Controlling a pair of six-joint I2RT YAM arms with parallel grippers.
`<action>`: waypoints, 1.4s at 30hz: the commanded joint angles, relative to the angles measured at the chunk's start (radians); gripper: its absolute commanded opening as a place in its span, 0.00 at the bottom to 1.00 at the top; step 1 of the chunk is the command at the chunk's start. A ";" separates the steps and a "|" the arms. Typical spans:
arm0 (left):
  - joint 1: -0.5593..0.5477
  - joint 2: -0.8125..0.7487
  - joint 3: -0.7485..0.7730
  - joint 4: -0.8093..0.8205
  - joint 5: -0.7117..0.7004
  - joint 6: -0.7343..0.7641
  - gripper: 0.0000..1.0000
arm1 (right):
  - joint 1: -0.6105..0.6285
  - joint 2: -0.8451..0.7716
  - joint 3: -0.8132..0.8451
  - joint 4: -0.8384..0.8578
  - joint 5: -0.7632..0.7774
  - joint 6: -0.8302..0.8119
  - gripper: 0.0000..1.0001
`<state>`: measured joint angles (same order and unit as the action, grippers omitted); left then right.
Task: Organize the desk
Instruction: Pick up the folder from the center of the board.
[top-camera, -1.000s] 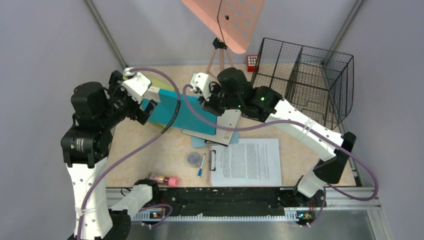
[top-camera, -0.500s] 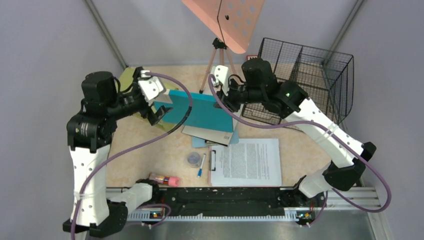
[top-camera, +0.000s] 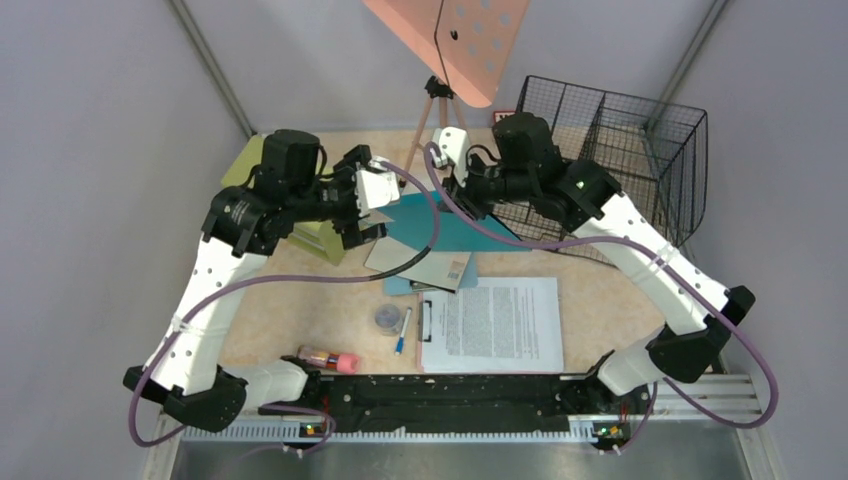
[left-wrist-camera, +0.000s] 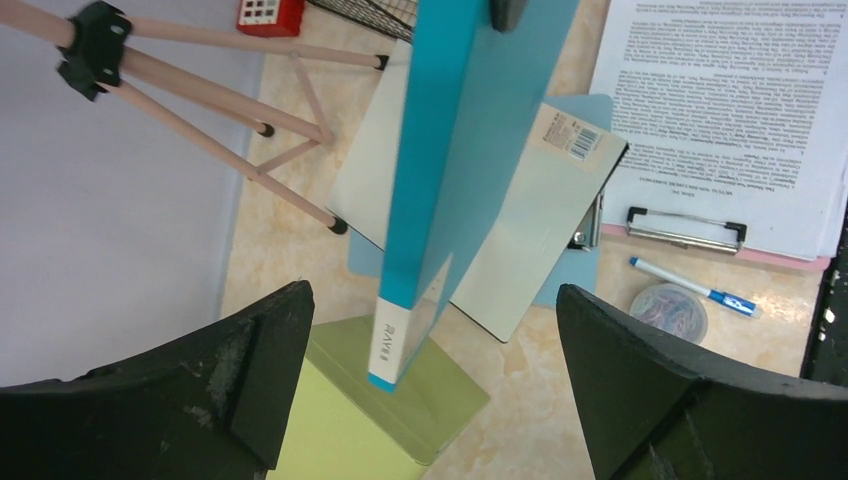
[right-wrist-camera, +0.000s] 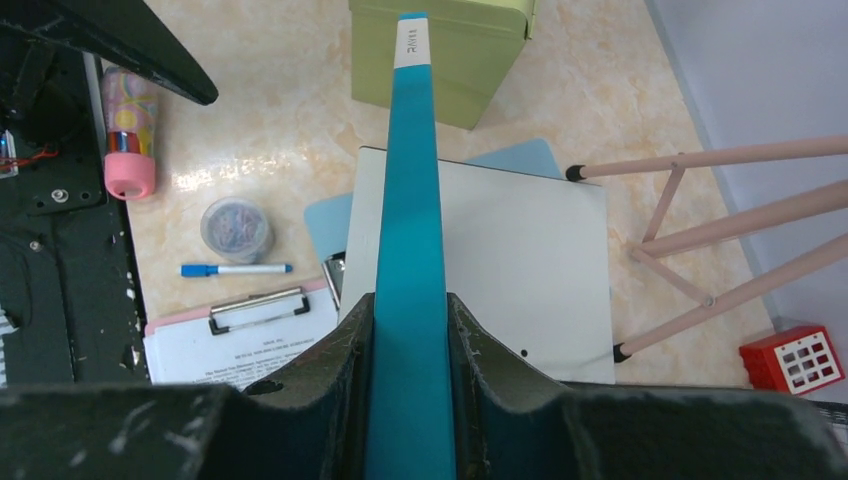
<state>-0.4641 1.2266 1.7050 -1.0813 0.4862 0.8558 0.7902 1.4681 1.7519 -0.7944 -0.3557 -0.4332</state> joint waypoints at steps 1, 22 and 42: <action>-0.004 -0.032 -0.057 0.088 0.024 -0.009 0.97 | -0.051 -0.068 0.000 0.048 -0.063 0.016 0.00; -0.083 0.202 0.020 0.170 0.220 0.027 0.94 | -0.174 -0.112 0.039 0.036 -0.340 0.075 0.00; -0.128 0.301 0.044 0.062 0.271 -0.022 0.00 | -0.212 -0.151 -0.008 0.068 -0.350 0.109 0.00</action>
<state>-0.5774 1.4933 1.7035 -0.9642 0.7319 0.8539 0.5922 1.3621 1.7271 -0.8341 -0.6914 -0.3470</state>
